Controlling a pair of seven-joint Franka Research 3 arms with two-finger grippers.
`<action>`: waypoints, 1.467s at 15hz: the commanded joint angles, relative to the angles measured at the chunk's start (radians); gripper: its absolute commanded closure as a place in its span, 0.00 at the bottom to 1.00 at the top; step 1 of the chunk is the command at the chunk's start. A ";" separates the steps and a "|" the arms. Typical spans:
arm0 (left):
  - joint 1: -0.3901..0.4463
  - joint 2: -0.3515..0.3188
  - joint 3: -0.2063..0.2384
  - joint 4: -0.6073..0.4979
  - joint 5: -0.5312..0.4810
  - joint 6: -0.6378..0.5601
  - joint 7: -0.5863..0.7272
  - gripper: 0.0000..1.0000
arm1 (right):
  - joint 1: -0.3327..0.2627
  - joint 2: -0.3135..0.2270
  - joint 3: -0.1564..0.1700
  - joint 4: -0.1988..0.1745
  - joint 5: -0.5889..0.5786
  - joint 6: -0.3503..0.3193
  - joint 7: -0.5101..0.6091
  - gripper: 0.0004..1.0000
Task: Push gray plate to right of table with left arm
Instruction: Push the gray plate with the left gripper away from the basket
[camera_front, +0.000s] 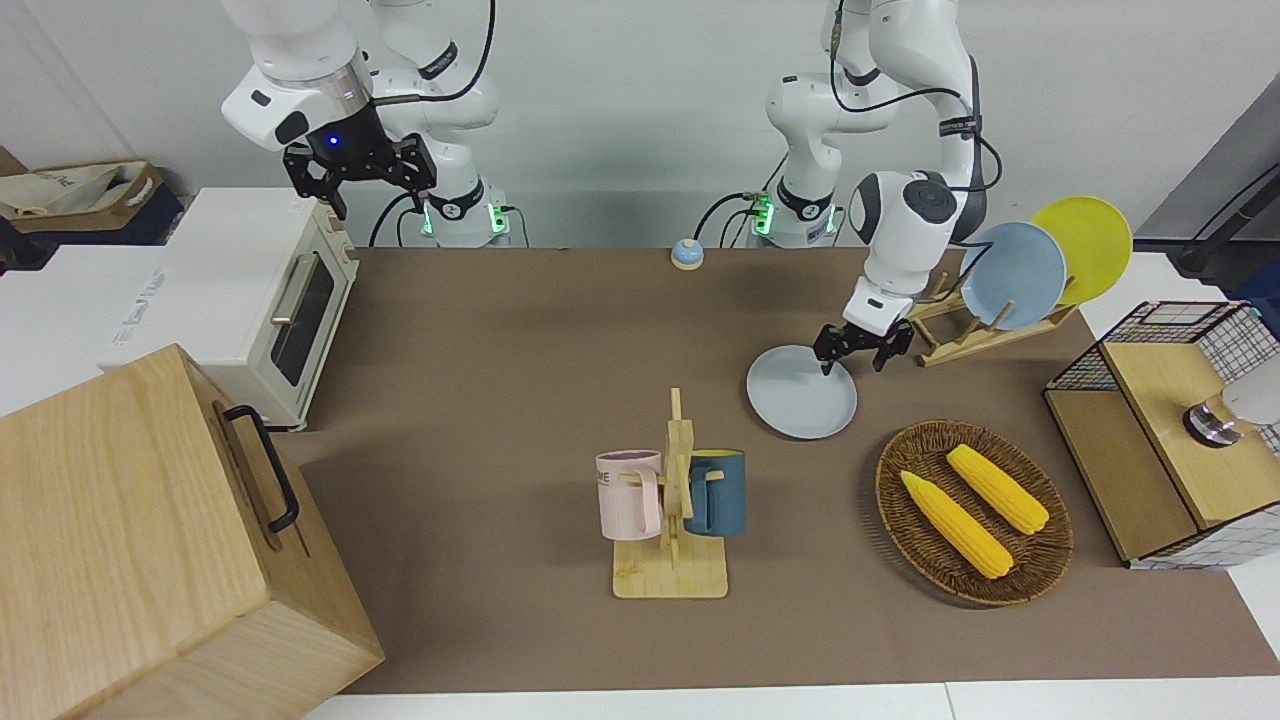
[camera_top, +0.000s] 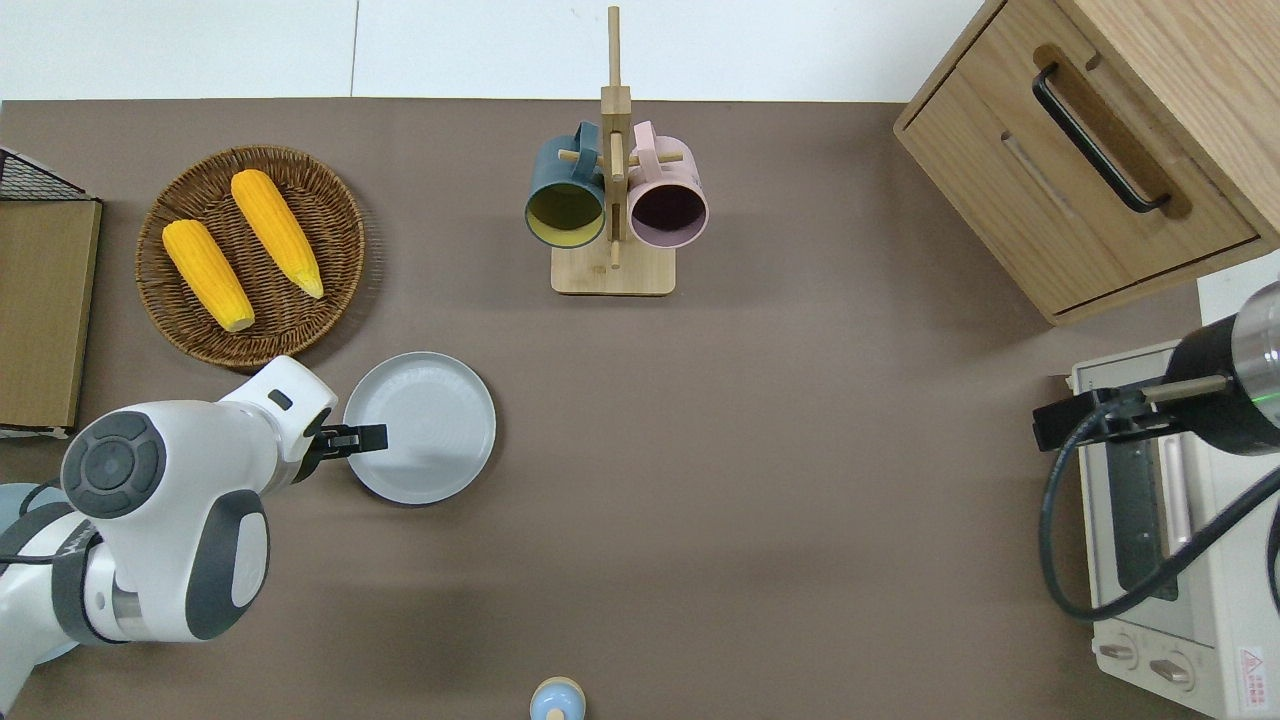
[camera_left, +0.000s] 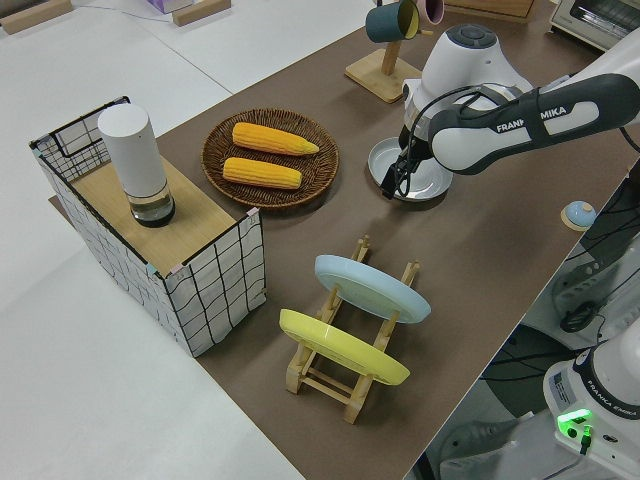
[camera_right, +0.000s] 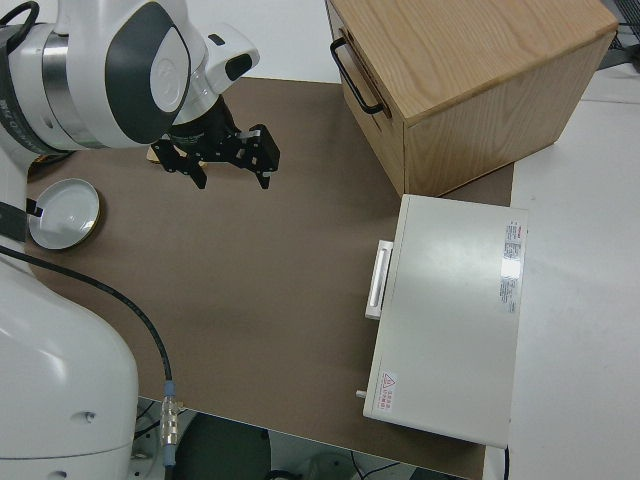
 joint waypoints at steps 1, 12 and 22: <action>-0.013 0.014 0.003 -0.039 -0.008 0.062 -0.013 0.01 | -0.020 -0.002 0.016 0.009 0.004 -0.016 0.012 0.02; -0.010 0.027 0.000 -0.039 -0.008 0.060 -0.013 0.69 | -0.020 -0.002 0.016 0.009 0.004 -0.016 0.012 0.02; -0.014 0.031 -0.003 -0.039 -0.006 0.060 -0.011 1.00 | -0.019 -0.002 0.016 0.009 0.004 -0.016 0.012 0.02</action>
